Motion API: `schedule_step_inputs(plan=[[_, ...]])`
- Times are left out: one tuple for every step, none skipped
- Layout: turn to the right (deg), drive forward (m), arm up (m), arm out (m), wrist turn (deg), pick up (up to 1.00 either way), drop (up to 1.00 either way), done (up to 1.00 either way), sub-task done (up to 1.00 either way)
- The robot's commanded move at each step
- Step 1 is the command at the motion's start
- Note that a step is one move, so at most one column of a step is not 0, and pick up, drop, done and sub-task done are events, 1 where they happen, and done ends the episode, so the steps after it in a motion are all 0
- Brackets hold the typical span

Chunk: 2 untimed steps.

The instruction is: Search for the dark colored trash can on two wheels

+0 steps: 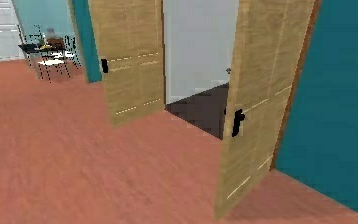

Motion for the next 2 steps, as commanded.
schedule_step_inputs(plan=[[0.0,0.95,0.0,0.0,0.0,0.0,0.0,0.0,0.0],[9.0,0.0,0.0,0.0,0.0,0.0,0.0,0.0,0.0]])
